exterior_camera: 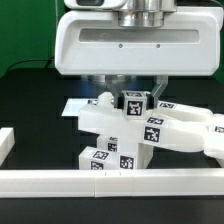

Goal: Assemble chair

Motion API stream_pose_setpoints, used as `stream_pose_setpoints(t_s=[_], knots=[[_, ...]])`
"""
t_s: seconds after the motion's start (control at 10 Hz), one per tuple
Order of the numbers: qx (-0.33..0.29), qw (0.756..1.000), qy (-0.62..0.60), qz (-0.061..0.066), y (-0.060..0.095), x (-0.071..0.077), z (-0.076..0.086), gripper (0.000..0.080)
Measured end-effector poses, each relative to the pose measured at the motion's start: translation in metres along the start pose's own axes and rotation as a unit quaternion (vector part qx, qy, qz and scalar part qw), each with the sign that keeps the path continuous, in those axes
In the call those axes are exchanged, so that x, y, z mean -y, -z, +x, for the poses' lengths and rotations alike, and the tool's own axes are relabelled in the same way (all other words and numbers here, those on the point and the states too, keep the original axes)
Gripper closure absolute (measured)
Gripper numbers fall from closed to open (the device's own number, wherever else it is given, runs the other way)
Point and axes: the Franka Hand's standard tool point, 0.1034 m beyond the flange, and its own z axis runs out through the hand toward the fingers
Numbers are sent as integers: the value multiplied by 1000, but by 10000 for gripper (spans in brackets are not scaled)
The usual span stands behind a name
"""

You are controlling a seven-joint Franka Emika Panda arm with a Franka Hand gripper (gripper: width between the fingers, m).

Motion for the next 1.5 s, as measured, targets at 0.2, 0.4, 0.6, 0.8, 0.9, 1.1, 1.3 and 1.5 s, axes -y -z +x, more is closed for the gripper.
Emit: stream_pose_setpoints(t_s=[0.2,0.4,0.6,0.8,0.9,1.1,1.3,1.5], knots=[[0,998,-57,0,0,1,0,514],[0,991,-132,1,0,1,0,514],[-1,965,-263,10,0,4,-5,514],[-4,931,-364,21,-2,7,-6,514],[-7,913,-406,23,-2,10,-5,514],[-3,894,-447,30,-2,11,-5,514],[2,864,-501,36,-2,12,-5,514],[5,833,-552,37,-2,12,-5,514]])
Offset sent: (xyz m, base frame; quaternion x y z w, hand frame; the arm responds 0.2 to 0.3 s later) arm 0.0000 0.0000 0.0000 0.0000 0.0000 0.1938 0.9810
